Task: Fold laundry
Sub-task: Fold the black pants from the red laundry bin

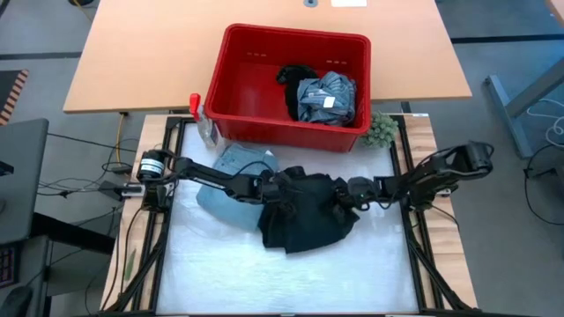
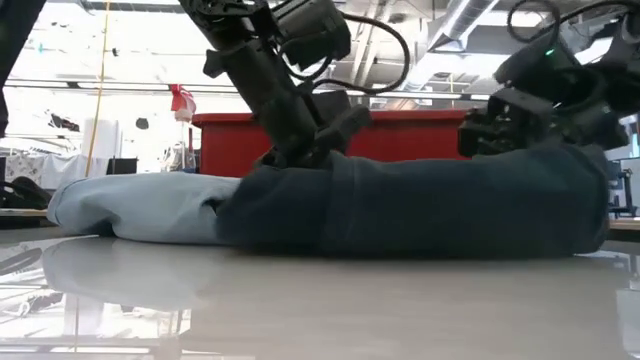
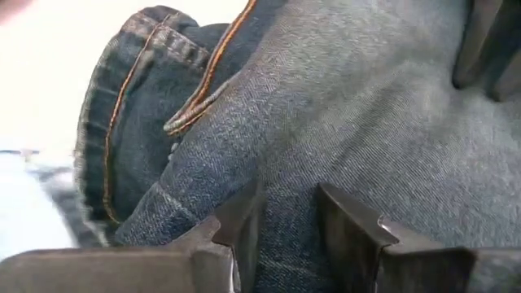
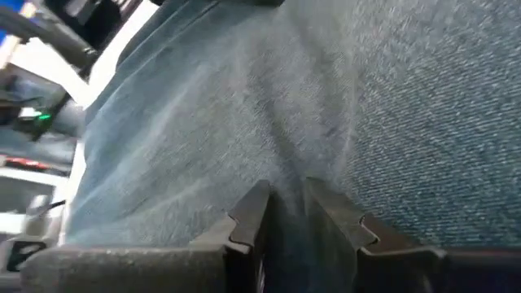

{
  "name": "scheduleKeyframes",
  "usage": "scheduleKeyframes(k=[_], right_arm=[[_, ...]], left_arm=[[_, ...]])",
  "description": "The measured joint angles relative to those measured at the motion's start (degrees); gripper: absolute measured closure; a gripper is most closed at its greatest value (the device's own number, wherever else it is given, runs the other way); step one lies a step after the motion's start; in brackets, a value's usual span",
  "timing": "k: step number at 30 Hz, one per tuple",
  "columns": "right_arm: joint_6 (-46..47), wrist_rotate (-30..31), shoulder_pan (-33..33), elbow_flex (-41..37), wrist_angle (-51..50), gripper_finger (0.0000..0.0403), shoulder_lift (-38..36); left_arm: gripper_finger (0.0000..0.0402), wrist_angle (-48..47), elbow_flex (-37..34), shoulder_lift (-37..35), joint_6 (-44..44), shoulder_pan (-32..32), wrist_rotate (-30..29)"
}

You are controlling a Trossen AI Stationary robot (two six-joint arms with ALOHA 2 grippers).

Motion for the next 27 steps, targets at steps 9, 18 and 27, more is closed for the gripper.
scheduleKeyframes(k=[9,18,27], right_arm=[[18.1,1.4,18.2,2.0,1.7,0.0297,-2.7],[18.1,6.8,29.1,12.8,-0.8,0.0297,-6.8],[13.6,12.8,30.6,24.4,-13.9,0.0297,-7.1]], left_arm=[[0.0290,11.1,-0.3,0.4,5.0,-10.3,6.9],[0.0290,10.9,-0.4,-6.0,10.8,-18.8,-2.4],[0.0290,13.0,-0.2,-17.4,11.6,-17.1,-7.9]])
